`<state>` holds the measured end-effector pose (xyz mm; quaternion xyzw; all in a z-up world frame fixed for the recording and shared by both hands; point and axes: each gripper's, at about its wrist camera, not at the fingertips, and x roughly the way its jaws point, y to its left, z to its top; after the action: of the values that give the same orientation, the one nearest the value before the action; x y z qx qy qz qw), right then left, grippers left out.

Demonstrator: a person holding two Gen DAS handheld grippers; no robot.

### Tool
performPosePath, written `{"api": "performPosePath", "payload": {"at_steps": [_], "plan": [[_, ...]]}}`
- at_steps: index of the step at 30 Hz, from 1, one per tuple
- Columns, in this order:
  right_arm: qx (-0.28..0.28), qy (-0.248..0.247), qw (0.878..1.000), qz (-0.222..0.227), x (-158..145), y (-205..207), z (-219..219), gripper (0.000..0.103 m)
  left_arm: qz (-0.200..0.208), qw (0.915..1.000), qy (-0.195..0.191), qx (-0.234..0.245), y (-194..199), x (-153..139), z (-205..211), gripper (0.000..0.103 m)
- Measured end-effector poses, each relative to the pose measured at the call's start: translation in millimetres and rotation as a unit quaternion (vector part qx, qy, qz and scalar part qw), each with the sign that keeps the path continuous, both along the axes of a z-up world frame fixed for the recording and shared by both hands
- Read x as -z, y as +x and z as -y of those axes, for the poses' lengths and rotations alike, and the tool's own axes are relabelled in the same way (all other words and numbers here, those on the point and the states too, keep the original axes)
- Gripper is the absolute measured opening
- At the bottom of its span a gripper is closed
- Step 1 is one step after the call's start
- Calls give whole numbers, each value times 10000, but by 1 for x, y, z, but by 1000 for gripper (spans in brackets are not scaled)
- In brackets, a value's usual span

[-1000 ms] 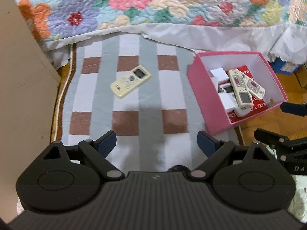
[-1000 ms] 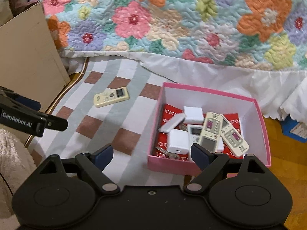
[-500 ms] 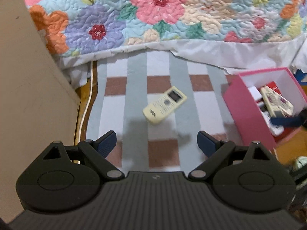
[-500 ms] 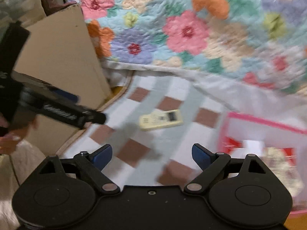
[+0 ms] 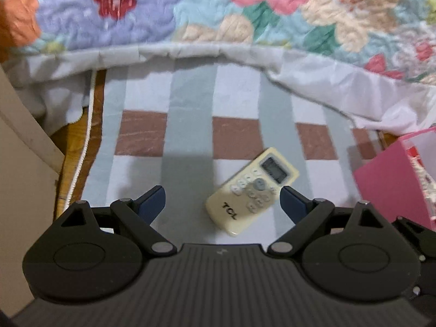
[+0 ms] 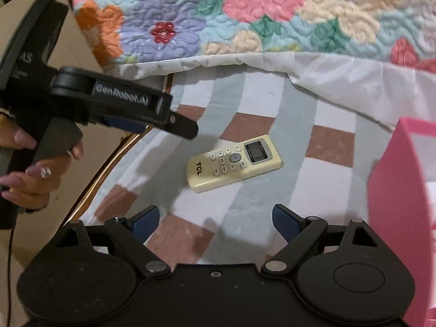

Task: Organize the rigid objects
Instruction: 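Lower the left gripper over the cream TCL remote on the rug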

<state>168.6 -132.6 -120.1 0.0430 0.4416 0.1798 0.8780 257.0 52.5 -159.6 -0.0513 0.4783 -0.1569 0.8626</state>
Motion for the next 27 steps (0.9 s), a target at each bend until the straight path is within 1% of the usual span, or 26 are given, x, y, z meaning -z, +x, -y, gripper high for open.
{"api": "performPosePath", "payload": {"at_steps": [2, 4, 7, 9, 10, 11, 12, 13, 14, 15, 16, 18, 20, 21, 22, 24, 25, 27], "plan": [[-5, 22, 10000, 51, 10, 5, -5, 92, -143, 9999, -89, 26, 11, 16, 1, 90], [-2, -29, 10000, 20, 21, 13, -11, 92, -205, 9996, -187, -22, 19, 30, 1, 89], [5, -69, 9998, -170, 34, 23, -13, 92, -192, 9988, -435, -82, 24, 44, -2, 86], [-9, -80, 9998, -159, 37, 24, -14, 92, -118, 9980, -615, -48, 25, 50, -6, 83], [-4, -65, 9999, -130, 37, 23, -14, 92, -102, 9977, -668, -30, 25, 52, -7, 80], [5, -34, 9999, -115, 38, 24, -13, 92, -120, 9973, -726, -20, 26, 56, -8, 74], [24, 2, 9999, -104, 38, 25, -12, 92, -175, 9966, -800, -19, 28, 60, -8, 70], [42, 44, 9999, -90, 37, 26, -12, 92, -252, 9955, -911, -32, 29, 64, -9, 63], [53, 66, 9999, -78, 37, 27, -12, 92, -325, 9940, -1040, -27, 31, 67, -9, 59], [60, 69, 9999, -73, 37, 28, -12, 92, -282, 9936, -1097, -35, 29, 67, -9, 59], [53, 62, 9999, -76, 37, 29, -13, 92, -263, 9928, -1165, 14, 28, 67, -8, 56], [15, 42, 9999, -106, 39, 30, -16, 92, -421, 9899, -1349, 54, 27, 69, -6, 55], [-104, 138, 9991, -394, 44, 33, -15, 93, -518, 9884, -1430, 5, 25, 70, -3, 54], [-100, 178, 9991, -362, 43, 32, -14, 92, -572, 9872, -1488, 0, 22, 71, -1, 54], [-32, 212, 9990, -383, 42, 31, -11, 92, -623, 9860, -1544, -36, 20, 72, 0, 51], [102, 366, 9985, -404, 42, 27, -6, 92, -791, 9825, -1685, -36, 16, 73, 2, 41], [119, 375, 9984, -397, 42, 25, -6, 92, -948, 9788, -1814, -30, 14, 75, 3, 34], [63, 211, 9992, -340, 42, 23, -10, 92, -1257, 9697, -2094, -4, 11, 80, 5, 30]]}}
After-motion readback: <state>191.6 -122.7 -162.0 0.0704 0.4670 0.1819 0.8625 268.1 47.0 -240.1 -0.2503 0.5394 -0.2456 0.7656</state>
